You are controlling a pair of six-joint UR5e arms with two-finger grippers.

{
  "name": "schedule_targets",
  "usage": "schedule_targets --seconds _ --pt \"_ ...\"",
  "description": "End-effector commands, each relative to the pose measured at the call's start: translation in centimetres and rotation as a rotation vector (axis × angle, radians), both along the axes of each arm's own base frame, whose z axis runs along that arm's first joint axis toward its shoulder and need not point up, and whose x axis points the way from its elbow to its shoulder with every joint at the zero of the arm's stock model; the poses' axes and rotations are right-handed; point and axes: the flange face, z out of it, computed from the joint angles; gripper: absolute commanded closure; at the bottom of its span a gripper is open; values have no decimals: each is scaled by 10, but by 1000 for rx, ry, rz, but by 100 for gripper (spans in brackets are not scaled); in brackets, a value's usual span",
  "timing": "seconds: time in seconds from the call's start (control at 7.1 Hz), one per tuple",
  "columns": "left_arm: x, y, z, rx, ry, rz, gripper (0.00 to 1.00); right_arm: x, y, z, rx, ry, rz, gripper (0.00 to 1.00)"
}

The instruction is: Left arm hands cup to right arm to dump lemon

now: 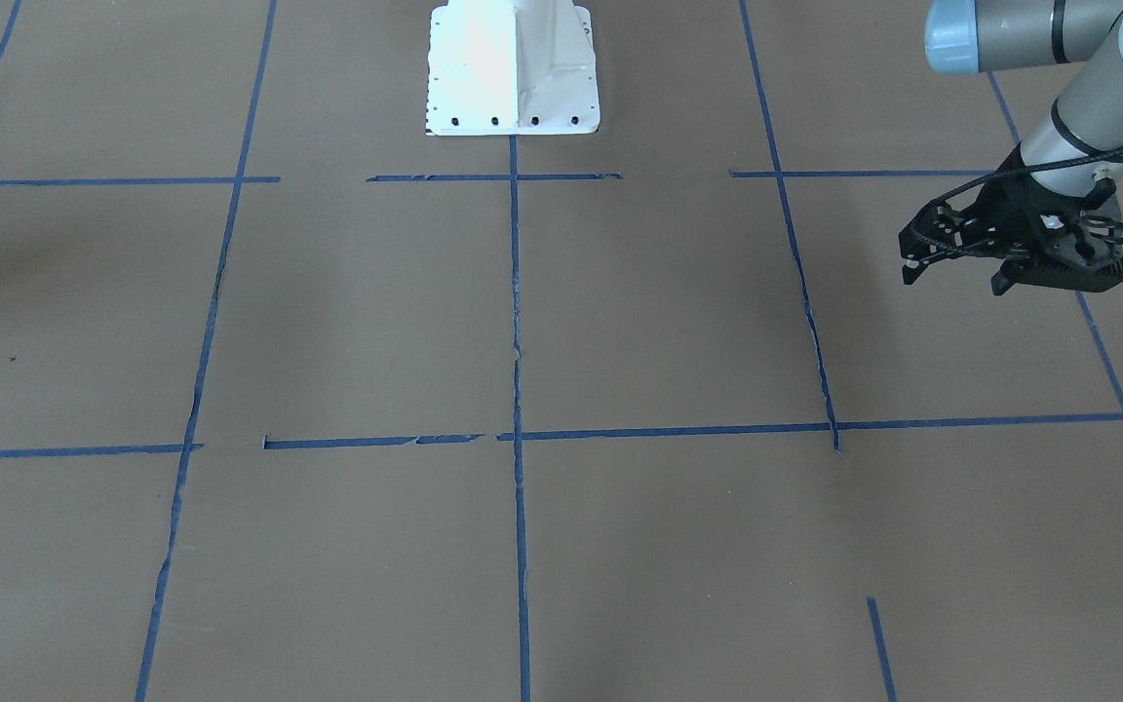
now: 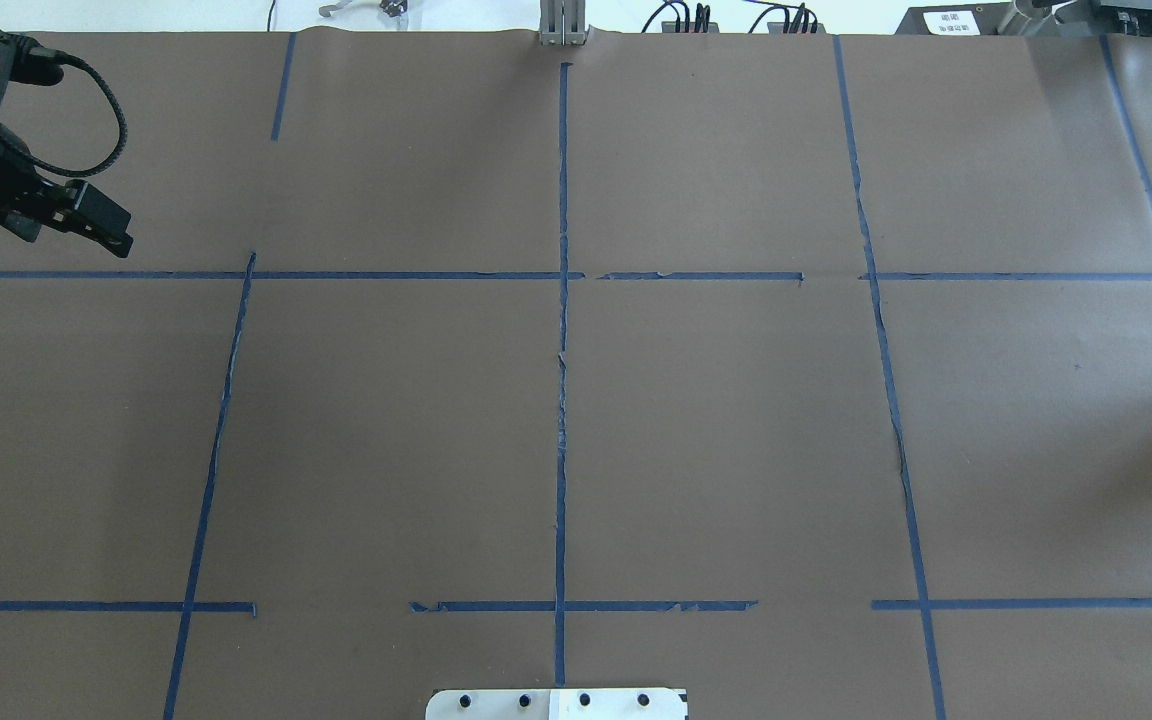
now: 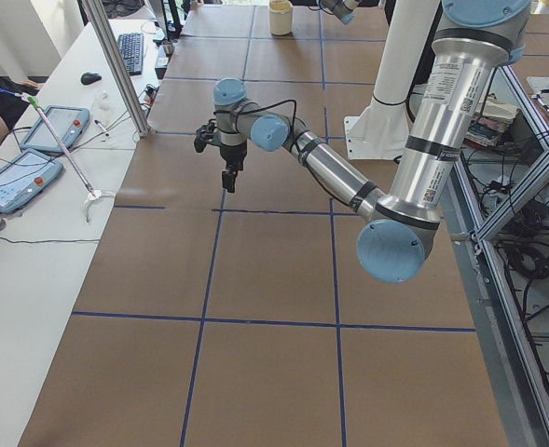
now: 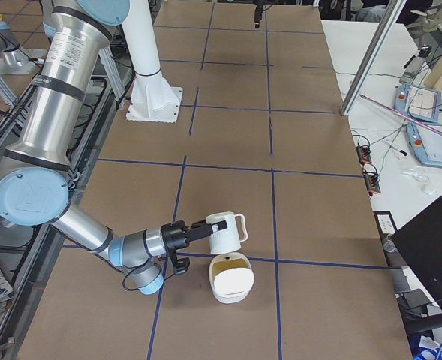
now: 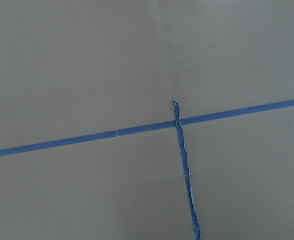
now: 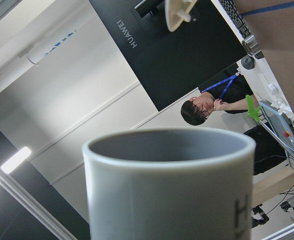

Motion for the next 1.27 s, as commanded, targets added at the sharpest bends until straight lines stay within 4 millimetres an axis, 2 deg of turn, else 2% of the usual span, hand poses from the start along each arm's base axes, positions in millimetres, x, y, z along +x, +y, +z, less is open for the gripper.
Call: schedule_targets --seconds 0.0,0.14,0.28,0.42,0.7,0.85,0.99,1.13 --pt "0 0 0 0 0 0 0 2 3 6 5 267 63 98" --pt "0 0 1 -2 -1 0 0 0 4 2 31 366 58 98" --pt "0 0 1 -1 -1 0 0 4 6 -2 62 416 58 99" --pt "0 0 1 0 -1 1 0 8 7 -4 81 546 59 99" --pt "0 2 5 -5 -3 5 0 5 -4 -27 145 797 64 99" --pt "0 2 6 -6 -3 5 0 -3 -10 -35 178 920 68 99" --pt "0 3 6 -7 -3 4 0 -13 -24 -52 196 1035 79 100" --pt "0 3 6 -7 -3 4 0 -16 -37 -83 198 1121 68 100"
